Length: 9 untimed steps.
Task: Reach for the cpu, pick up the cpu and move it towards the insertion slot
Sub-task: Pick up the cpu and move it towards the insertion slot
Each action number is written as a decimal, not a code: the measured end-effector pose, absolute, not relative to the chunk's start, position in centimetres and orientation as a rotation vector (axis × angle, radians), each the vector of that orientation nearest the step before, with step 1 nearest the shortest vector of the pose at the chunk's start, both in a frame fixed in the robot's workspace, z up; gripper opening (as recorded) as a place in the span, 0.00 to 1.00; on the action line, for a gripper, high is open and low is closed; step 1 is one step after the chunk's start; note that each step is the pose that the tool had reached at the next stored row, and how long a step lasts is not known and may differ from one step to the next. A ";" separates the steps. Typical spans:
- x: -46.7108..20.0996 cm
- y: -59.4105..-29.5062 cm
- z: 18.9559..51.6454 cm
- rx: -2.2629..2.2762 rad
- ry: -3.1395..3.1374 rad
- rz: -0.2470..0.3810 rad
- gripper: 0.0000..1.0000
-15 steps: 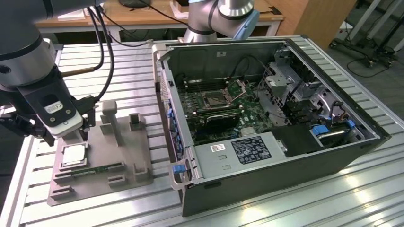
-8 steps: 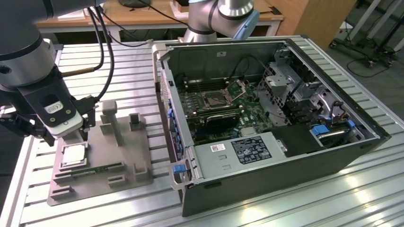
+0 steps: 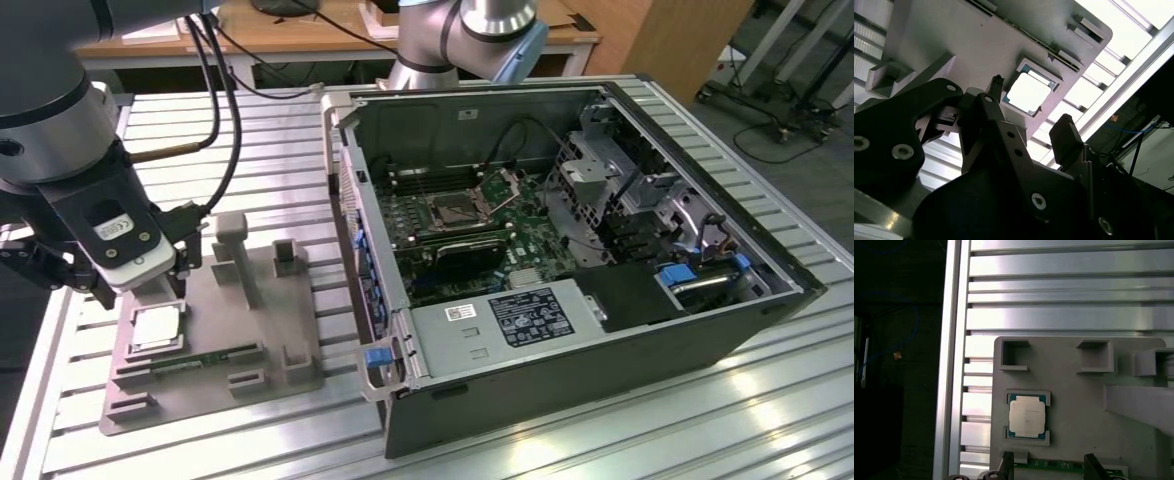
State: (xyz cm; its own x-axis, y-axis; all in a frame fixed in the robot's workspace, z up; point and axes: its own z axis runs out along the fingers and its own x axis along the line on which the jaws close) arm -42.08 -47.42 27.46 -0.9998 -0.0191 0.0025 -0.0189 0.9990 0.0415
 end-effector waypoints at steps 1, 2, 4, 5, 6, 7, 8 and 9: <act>-42.1 -47.4 27.4 0.030 -3.138 -0.066 0.65; -42.1 -47.4 27.4 0.030 -3.138 -0.067 0.65; -42.1 -47.3 27.3 0.030 -3.138 -0.067 0.65; -42.2 -47.1 27.2 0.030 -3.138 -0.067 0.65; -42.4 -46.8 27.0 0.030 -3.139 -0.068 0.65; -42.6 -46.6 26.8 0.030 -3.139 -0.068 0.65; -42.9 -46.5 26.7 0.030 -3.139 -0.067 0.65; -43.2 -46.3 26.5 0.030 -3.139 -0.067 0.65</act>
State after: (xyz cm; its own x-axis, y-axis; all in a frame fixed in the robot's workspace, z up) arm -43.18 -46.29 26.52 -0.9998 -0.0191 0.0016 -0.0190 0.9989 0.0426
